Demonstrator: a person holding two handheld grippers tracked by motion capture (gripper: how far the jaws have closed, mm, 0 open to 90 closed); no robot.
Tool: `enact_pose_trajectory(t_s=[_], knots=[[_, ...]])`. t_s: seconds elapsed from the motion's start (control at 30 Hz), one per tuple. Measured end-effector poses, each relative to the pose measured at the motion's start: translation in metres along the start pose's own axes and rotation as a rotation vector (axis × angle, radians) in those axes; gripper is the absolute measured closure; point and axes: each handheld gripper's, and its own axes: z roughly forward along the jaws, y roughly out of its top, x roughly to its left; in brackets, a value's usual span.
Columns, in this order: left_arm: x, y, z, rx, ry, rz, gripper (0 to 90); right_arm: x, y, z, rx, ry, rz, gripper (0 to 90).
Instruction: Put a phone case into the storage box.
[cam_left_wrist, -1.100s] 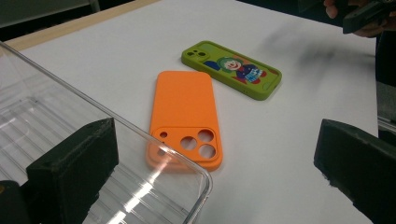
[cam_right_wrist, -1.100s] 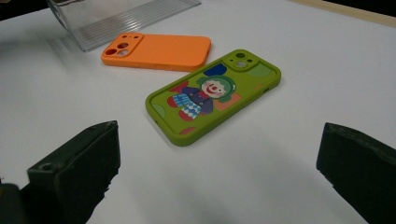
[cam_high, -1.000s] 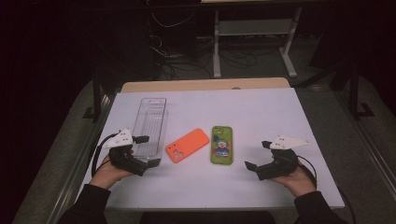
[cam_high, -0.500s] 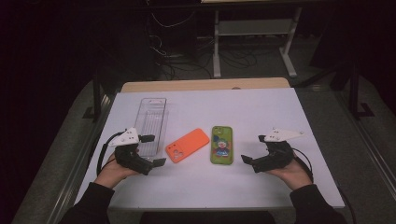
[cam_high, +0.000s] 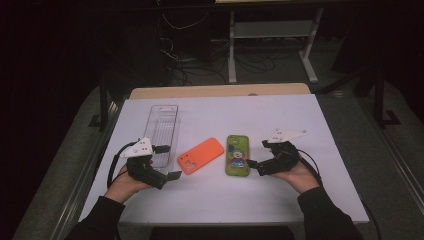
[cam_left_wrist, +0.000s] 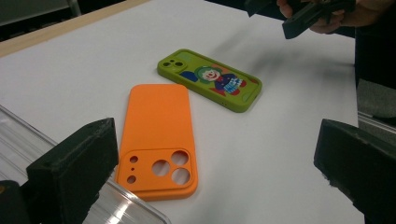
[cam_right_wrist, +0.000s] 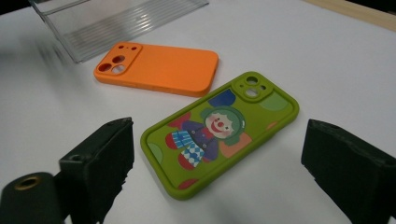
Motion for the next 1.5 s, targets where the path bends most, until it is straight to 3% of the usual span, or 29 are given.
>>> enact_pose_trajectory(t_s=[0.27, 0.37, 0.6, 0.63, 0.73, 0.83, 1.0, 1.5], knots=[[0.000, -0.001, 0.001, 0.007, 0.002, 0.005, 0.0, 0.007, 0.013, 0.020, 0.044, 0.021, -0.023, 23.7], [-0.001, -0.001, 0.001, 0.014, 0.001, 0.010, 0.0, 0.011, 0.021, 0.034, 0.081, 0.026, -0.037, 33.2], [-0.001, -0.002, 0.001, 0.021, -0.003, 0.016, 0.0, 0.016, 0.028, 0.054, 0.127, 0.062, -0.019, 46.6], [-0.001, -0.001, 0.001, 0.020, -0.004, 0.014, 0.0, 0.018, 0.032, 0.061, 0.149, 0.070, -0.025, 53.7], [-0.002, -0.001, 0.001, 0.011, -0.003, 0.000, 0.0, 0.023, 0.036, 0.070, 0.171, 0.090, -0.021, 62.5], [-0.001, -0.001, 0.000, 0.017, -0.005, 0.011, 0.0, 0.027, 0.038, 0.080, 0.209, 0.123, -0.021, 71.3], [-0.002, -0.002, 0.000, 0.012, -0.006, 0.009, 0.0, 0.032, 0.039, 0.095, 0.262, 0.140, -0.025, 88.4], [-0.002, -0.002, 0.000, 0.007, -0.005, 0.007, 0.0, 0.039, 0.032, 0.108, 0.366, 0.118, -0.066, 88.8]])
